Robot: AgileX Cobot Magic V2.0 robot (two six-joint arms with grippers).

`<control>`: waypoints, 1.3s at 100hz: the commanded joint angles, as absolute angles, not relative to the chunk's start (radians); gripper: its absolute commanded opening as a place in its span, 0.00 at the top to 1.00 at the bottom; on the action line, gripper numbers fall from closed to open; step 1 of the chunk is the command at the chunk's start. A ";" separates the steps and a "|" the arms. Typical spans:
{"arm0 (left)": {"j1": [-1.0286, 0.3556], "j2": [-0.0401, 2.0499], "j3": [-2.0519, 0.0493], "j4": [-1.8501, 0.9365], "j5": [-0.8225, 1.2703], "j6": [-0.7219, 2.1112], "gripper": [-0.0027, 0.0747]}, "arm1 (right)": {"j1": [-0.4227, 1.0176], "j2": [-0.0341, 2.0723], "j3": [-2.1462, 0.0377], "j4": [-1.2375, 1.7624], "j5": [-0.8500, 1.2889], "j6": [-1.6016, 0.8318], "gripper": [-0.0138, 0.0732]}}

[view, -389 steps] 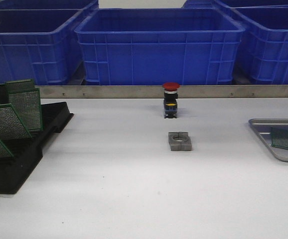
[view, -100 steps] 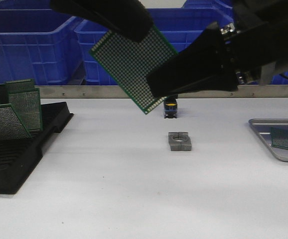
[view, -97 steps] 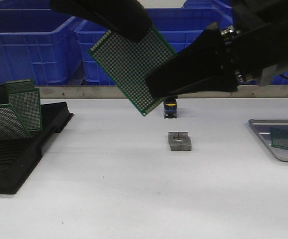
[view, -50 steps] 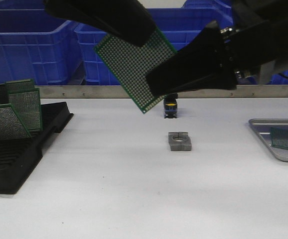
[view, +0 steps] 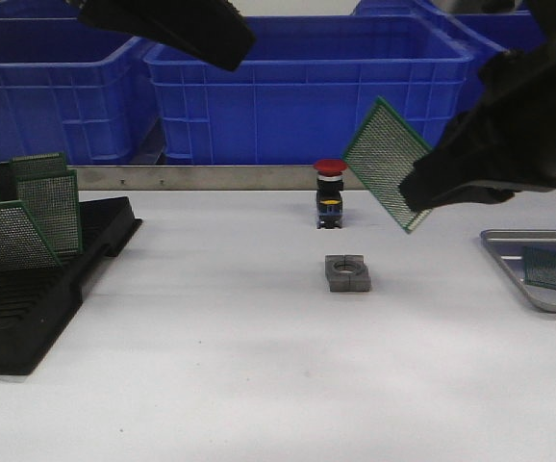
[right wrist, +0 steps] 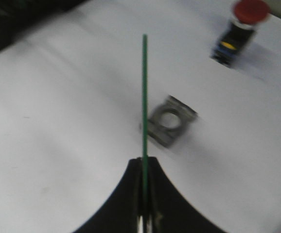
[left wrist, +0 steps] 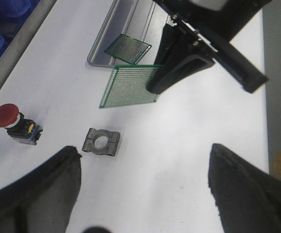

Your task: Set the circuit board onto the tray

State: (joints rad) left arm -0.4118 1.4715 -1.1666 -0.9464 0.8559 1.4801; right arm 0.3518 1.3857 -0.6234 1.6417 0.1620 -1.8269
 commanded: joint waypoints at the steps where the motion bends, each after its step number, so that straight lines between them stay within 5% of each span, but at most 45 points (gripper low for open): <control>1: -0.412 1.431 -1.201 -1.000 0.852 1.474 0.30 | 0.341 1.393 -0.653 1.723 0.000 -1.824 0.98; 77: -0.412 1.431 -1.201 -1.000 0.886 1.474 0.30 | -0.168 1.596 -0.657 1.901 0.346 -1.824 0.97; 91: -0.412 1.431 -1.201 -1.000 0.886 1.474 0.30 | -0.180 1.624 -0.668 1.902 0.378 -1.825 0.81; 110: -0.412 1.431 -1.201 -1.000 0.886 1.474 0.30 | -0.180 1.623 -0.685 1.902 0.368 -1.825 0.28; 130: -0.412 1.431 -1.201 -1.000 0.886 1.474 0.30 | -0.180 1.600 -0.686 1.902 0.323 -1.825 0.29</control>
State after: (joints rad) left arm -0.4118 1.4715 -1.1666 -0.9464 0.8891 1.4801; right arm -0.1753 1.6578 -0.6609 1.8172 0.3010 -1.8241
